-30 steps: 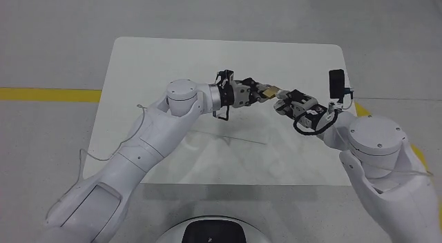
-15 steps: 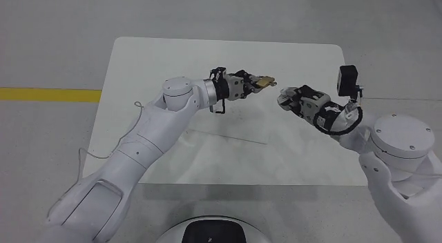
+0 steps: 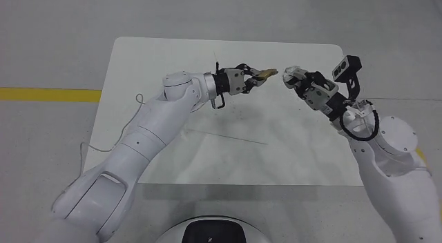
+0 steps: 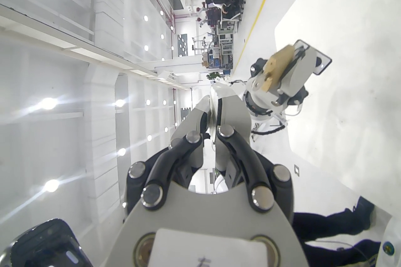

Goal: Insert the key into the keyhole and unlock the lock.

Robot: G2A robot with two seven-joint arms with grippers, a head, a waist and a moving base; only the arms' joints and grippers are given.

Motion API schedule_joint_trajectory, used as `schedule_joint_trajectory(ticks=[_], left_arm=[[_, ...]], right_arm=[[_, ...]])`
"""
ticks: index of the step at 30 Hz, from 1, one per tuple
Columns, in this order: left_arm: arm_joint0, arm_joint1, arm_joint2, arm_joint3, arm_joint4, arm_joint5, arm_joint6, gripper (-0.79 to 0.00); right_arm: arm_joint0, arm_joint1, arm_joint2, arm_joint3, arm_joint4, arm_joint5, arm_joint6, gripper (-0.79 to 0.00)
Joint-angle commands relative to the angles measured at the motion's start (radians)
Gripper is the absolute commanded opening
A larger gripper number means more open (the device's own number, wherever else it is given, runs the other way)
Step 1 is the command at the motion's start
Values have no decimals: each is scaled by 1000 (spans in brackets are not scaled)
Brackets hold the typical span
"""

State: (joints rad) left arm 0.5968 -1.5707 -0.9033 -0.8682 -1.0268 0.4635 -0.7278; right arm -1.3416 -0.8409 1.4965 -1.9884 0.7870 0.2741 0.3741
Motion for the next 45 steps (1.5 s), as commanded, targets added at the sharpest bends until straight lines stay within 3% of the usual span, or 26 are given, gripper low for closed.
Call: schedule_joint_trajectory(ticks=[1, 24, 26, 27, 32, 38, 42, 45], left_arm=[[-5, -3, 3, 12, -3, 5, -21, -785], [-39, -27, 13, 80, 24, -38, -81, -785], [-37, -25, 5, 76, 34, -63, -63, -785], [-34, -25, 0, 72, 39, -82, -46, -785], [-7, -21, -23, 24, 84, -176, 77, -785], [61, -24, 1, -107, 245, -353, 335, -785], [104, -23, 6, -171, 329, -439, 392, -785], [136, -17, -5, -208, 371, -481, 391, -785]], right_arm=[[-1, -3, -10, 6, -12, -7, -10, -785], [41, -31, -63, 24, -100, 46, -58, -785], [31, -32, -45, 13, -82, 30, -46, -413], [22, -32, -33, 8, -67, 24, -36, 0], [10, -33, -16, -1, -45, 20, -20, 0], [10, -33, -16, -1, -45, 20, -20, 0], [6, -34, -19, 1, -33, 20, -18, 0], [5, -42, -11, 44, 106, 34, 16, 0]])
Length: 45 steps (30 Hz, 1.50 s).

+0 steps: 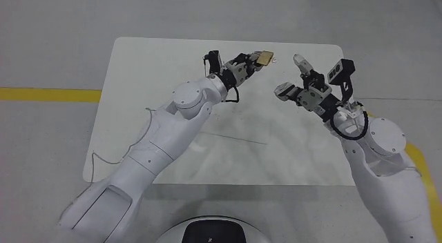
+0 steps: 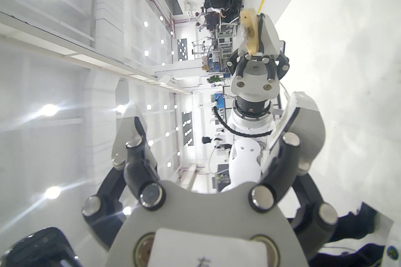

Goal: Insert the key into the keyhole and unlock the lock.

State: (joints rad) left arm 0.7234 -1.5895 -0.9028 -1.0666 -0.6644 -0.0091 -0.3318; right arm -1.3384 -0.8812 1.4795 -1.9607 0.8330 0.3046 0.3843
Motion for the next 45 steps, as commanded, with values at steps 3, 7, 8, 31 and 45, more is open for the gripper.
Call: schedule_joint_trajectory(ticks=[3, 7, 8, 31, 45], left_arm=[[35, 12, -30, -42, 46, -29, -23, -785], [65, 26, -53, -81, 110, -16, -51, -785], [68, 30, -57, -88, 125, 2, -65, -785], [89, 60, -105, -151, 243, 122, -206, -785], [97, 59, -102, -151, 250, 117, -218, -785]], right_arm=[[10, -9, 16, 65, 209, 41, 41, -169], [33, -12, 16, 104, 293, 141, 56, -403], [39, -13, 14, 109, 295, 157, 56, -409], [105, -35, -72, 144, 289, 264, -23, -557], [98, -45, -83, 153, 279, 252, -28, -779]])
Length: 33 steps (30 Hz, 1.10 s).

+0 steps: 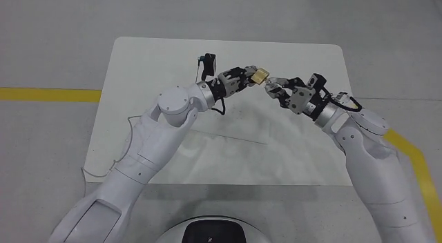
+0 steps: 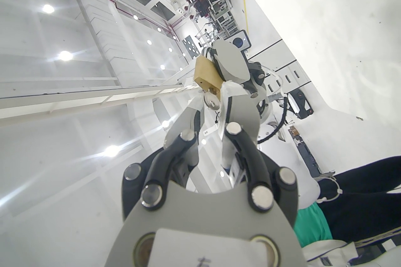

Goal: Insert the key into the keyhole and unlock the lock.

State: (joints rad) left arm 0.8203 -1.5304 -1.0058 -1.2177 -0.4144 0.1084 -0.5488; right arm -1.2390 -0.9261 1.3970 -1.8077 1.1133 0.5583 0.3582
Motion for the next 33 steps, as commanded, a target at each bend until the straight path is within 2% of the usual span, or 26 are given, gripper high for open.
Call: schedule_joint_trajectory(ticks=[1, 11, 15, 21, 26, 33], left_arm=[[1, -1, 2, 0, 0, -1, -2, -785], [-2, -2, 5, 5, 2, -8, -14, -785], [-4, -3, 6, 10, 1, -23, -22, -785], [-9, -4, 3, 22, -3, -39, -36, -785], [-13, -4, -1, 26, -1, -43, -45, -785], [-16, -2, -8, 31, 1, -43, -51, -785]], right_arm=[[-3, -1, -1, -1, -3, -3, -5, -785], [-18, -10, 10, 11, 42, -5, -12, -785], [-25, -18, 26, 41, 165, -2, -22, -785], [-14, -30, 52, 101, 434, 97, -46, -785], [-2, -33, 56, 117, 501, 154, -87, -785], [-2, -38, 60, 126, 544, 164, -101, -785]])
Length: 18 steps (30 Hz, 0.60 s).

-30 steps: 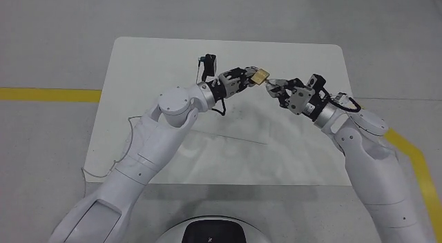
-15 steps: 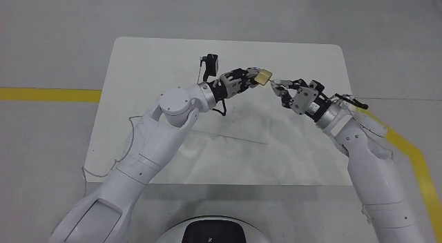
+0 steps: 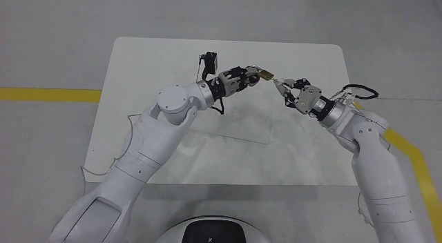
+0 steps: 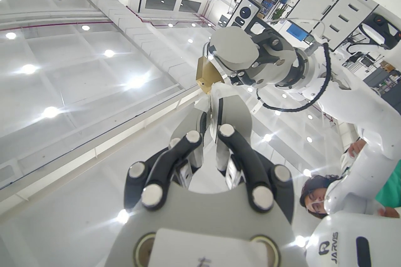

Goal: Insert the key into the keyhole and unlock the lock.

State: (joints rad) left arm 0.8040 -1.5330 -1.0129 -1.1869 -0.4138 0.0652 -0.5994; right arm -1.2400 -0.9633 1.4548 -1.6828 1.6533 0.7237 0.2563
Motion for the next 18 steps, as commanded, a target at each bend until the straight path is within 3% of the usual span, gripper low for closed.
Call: schedule_joint_trajectory(ticks=[1, 2, 3, 4, 11, 18], left_arm=[[0, 1, -2, 0, 1, 1, -1, -785], [1, 1, -3, 1, 3, 2, 0, -785], [1, 1, -2, 1, 5, 6, -1, -785], [1, 1, -2, 2, 8, 9, -2, -785], [5, 3, -11, 4, 23, 28, 34, -785], [38, 26, -48, -20, 129, 109, 70, -785]], right_arm=[[-2, -1, 3, 0, 5, -2, 0, -785], [-3, -1, 5, 0, 5, -3, 0, -606], [-3, -1, 8, -5, -9, -5, 1, -114], [-4, 1, 11, -12, -33, -6, 6, 0], [-60, 17, 105, -70, -211, -51, 124, 0], [-60, 17, 105, -70, -211, -51, 124, 0]])
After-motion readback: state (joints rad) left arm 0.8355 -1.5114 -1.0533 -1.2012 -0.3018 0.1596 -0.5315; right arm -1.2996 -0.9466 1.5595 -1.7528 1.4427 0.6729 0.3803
